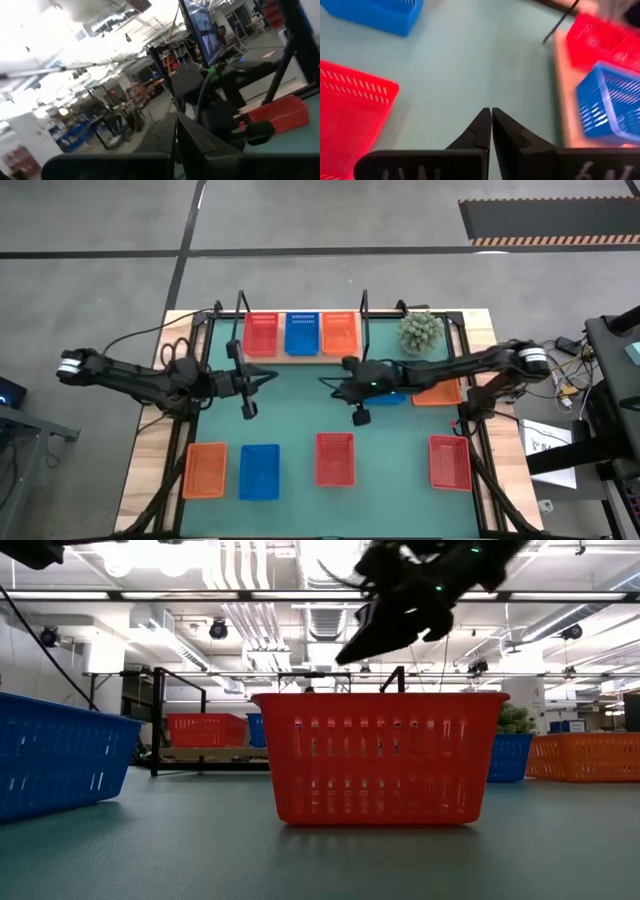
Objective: Stack baskets on shelf by color
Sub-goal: Stack the bottom blue bin on top of the blue bin on the shelf
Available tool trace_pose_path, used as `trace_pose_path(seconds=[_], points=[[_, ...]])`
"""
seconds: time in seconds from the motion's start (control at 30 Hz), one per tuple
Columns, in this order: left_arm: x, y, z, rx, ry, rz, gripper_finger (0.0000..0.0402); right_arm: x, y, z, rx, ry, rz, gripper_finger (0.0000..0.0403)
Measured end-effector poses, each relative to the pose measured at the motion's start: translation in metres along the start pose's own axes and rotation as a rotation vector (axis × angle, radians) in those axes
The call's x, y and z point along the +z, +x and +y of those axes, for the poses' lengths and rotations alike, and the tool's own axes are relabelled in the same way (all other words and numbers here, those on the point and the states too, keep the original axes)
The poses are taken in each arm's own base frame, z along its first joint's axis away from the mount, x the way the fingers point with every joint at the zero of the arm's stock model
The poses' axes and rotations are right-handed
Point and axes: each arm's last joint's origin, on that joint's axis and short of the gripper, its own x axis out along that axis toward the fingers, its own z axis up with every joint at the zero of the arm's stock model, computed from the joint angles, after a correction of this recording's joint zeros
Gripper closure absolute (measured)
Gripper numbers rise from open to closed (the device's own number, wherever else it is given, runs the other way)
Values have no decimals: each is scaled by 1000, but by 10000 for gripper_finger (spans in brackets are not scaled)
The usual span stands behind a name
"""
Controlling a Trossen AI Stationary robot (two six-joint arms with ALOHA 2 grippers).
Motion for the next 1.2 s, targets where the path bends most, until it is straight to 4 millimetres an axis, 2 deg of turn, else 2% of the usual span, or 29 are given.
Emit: trace_pose_path(seconds=[0.13, 0.27, 0.4, 0.53, 0.6, 0.67, 0.73, 0.87, 1.0, 1.2], points=[[-11, 7, -10, -41, -199, 51, 402, -6, -20, 0, -68, -72, -140, 394], [-23, 20, -29, -131, -392, 116, 402, 0, -49, -2, -130, -150, -265, 394], [-18, 35, -50, -213, -602, 224, 402, 1, -70, -1, -148, -175, -320, 394], [8, 43, -65, -357, -685, 599, 402, -4, -84, 1, -142, -166, -313, 394], [26, 48, -66, -353, -726, 813, 402, -7, -88, 2, -142, -162, -318, 394], [33, 49, -73, -330, -739, 1063, 402, -10, -91, 3, -139, -166, -322, 394], [39, 53, -88, -343, -793, 1243, 402, -11, -93, 4, -140, -168, -324, 394], [55, 47, -135, -525, -925, 1547, 402, -11, -96, 4, -138, -154, -325, 394], [68, 35, -181, -565, -905, 1657, 402, -15, -94, 5, -119, -146, -287, 394], [74, 25, -222, -573, -842, 1712, 402, -17, -92, 6, -110, -130, -271, 394]])
